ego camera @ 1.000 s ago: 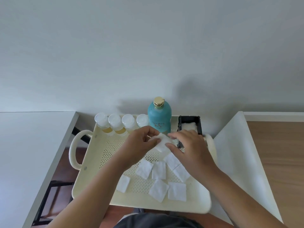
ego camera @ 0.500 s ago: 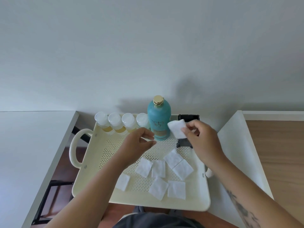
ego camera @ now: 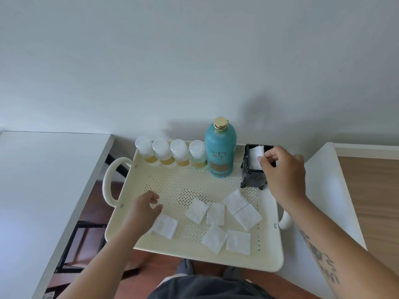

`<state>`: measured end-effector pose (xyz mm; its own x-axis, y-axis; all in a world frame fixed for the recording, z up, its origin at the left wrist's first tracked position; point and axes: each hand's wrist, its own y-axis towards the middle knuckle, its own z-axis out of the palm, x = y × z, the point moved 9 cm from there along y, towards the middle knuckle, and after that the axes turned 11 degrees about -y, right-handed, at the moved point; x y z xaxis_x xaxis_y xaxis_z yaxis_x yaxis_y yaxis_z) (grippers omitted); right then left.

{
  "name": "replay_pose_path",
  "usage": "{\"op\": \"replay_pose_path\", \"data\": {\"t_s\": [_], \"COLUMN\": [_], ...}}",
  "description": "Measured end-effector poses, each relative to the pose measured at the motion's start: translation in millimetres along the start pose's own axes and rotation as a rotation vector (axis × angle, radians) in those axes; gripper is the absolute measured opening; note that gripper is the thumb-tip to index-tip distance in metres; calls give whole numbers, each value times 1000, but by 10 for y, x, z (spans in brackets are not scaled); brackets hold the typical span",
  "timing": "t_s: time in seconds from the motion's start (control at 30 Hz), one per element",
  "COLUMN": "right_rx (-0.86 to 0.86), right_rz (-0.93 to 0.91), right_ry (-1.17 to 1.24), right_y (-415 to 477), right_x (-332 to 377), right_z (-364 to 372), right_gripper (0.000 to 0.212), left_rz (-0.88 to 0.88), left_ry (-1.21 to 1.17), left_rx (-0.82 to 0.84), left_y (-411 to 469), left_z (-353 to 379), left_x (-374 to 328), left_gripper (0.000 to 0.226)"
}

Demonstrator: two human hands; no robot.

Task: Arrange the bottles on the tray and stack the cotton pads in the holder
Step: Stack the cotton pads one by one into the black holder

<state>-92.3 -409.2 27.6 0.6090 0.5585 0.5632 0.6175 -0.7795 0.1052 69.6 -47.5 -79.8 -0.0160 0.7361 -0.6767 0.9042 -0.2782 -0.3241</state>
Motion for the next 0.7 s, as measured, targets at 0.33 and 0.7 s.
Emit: {"op": "replay_pose_path", "data": {"t_s": [0.33, 0.7], "right_rx": [-146, 36], "right_rz": [-216, -395], "right_ry": [-219, -524], "right_y": [-78, -143], "right_x": [174, 266], "right_z": [-46, 238], "right_gripper": [15, 48], "left_rz": [-19, -72], "left_ry": [337, 408], "left_rx": [64, 142], "left_y": [-117, -44], "left_z": [8, 12], "left_x": [215, 242], "left_gripper": [42, 25]}}
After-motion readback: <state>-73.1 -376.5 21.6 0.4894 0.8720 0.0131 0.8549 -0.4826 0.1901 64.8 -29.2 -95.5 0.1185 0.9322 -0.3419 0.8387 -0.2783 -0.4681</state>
